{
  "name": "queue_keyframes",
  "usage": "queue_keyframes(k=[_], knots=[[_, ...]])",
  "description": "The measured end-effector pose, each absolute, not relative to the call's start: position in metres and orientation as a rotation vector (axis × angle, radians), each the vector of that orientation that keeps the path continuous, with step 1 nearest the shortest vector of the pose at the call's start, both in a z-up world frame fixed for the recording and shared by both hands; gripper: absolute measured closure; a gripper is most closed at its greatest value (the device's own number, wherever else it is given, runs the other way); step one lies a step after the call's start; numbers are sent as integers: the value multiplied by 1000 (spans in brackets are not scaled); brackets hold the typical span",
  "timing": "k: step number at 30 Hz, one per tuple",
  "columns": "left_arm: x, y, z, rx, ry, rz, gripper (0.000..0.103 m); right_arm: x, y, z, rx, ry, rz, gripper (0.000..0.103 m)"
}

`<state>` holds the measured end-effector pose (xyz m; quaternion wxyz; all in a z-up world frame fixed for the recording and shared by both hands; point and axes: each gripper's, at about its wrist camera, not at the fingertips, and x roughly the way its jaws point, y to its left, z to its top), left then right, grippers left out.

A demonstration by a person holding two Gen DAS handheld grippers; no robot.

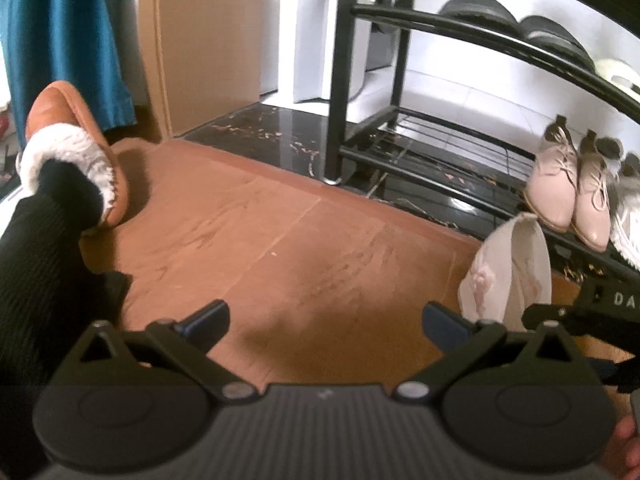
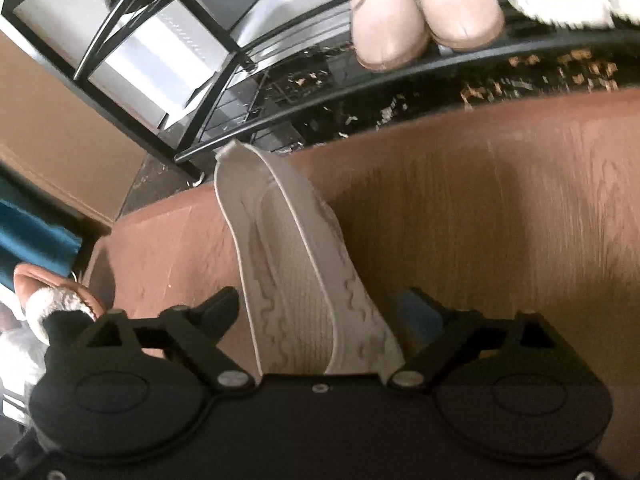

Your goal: Organize scattered shoes

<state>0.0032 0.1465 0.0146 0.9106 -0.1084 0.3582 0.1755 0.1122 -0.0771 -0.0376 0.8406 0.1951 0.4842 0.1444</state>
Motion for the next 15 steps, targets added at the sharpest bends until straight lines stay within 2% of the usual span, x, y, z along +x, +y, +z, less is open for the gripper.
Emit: queue_keyframes(k=[7, 8, 10, 15], knots=[[6, 146, 12, -224, 750, 355, 1, 120, -49, -54, 246, 1077, 326, 11], [6, 145, 12, -218, 750, 352, 1, 121, -44, -58, 218, 1078, 327, 12], [6, 144, 12, -210, 754, 347, 1, 120, -38, -61, 192, 1083, 332, 24], [9, 147, 9, -229, 768, 352, 1, 111, -36, -61, 145, 1025, 308, 33]])
